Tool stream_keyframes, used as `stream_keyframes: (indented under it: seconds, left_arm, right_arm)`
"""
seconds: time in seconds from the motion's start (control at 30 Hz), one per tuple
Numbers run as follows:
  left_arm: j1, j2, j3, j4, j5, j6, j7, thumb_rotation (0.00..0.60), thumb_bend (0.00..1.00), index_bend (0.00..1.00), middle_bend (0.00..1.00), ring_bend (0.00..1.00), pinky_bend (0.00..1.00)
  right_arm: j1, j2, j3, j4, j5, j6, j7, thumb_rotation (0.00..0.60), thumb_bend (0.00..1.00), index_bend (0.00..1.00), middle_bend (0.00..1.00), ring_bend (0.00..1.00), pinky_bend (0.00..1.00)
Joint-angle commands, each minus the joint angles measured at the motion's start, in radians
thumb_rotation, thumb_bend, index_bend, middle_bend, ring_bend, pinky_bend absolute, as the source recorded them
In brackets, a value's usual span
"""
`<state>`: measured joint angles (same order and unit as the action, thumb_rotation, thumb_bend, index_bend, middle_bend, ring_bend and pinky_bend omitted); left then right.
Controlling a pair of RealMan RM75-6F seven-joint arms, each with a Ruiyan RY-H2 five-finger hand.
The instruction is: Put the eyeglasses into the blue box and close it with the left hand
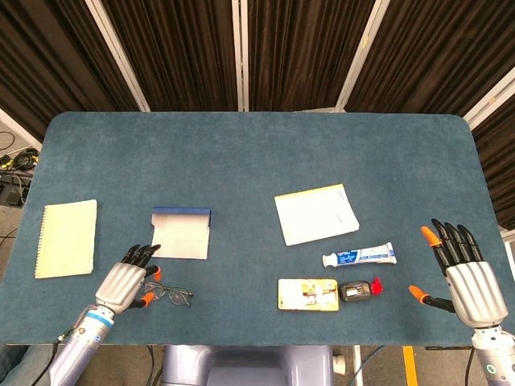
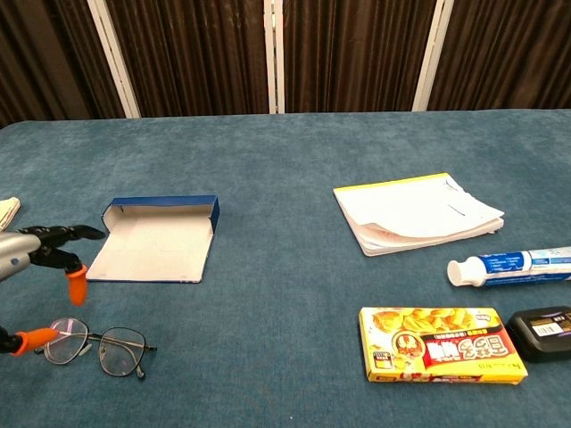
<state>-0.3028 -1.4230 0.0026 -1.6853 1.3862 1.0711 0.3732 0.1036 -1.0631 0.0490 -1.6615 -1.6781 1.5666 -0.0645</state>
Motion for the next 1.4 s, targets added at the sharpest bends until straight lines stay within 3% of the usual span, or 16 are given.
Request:
stream_keyframes:
  seconds: [0.03, 0.5, 1.4]
  left_arm:
    - [-0.013, -0.033, -0.001, 0.02, -0.021, -0.017, 0.005, 0.6, 0.4, 0.46, 0.0, 0.0, 0.0]
    - [-0.024, -0.075, 0.011, 0.032, -0.063, -0.014, 0.04, 0.6, 0.47, 0.46, 0.0, 0.0, 0.0]
    - [-0.042, -0.103, 0.024, 0.05, -0.1, -0.005, 0.069, 0.6, 0.5, 0.5, 0.0, 0.0, 0.0]
  right_arm:
    - [0.0, 0.001, 0.001, -0.001, 0.001, 0.0, 0.003, 0.6, 0.0, 0.0, 0.0, 0.0, 0.0]
    - [0.002, 0.005, 0.0, 0.001, 0.002, -0.002, 0.013, 0.6, 0.0, 0.0, 0.0, 0.0, 0.0]
    - [0.003, 0.009, -0.001, 0.002, 0.0, 0.0, 0.021, 0.6, 0.0, 0.0, 0.0, 0.0, 0.0]
